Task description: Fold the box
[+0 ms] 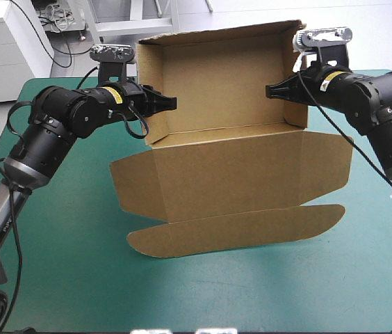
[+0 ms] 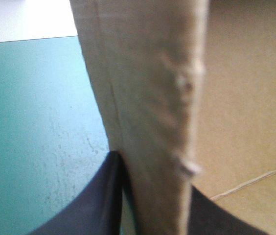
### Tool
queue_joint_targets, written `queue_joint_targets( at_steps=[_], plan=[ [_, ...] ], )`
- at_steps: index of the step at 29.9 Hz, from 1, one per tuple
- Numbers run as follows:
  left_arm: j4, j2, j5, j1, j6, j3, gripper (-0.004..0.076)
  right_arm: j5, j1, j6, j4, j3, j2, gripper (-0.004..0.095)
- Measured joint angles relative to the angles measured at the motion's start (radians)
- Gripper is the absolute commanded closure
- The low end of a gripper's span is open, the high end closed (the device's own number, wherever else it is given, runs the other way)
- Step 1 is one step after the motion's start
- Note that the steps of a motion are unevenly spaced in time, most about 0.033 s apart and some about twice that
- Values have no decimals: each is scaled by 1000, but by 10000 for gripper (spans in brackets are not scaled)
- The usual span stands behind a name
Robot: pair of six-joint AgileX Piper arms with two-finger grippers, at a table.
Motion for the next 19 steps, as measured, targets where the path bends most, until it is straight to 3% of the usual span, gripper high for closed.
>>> queue_joint_targets(
  at_steps=[19],
  plan=[
    [7, 242, 189, 2, 29, 0, 731, 206, 3, 8, 9, 0, 236, 924]
  ],
)
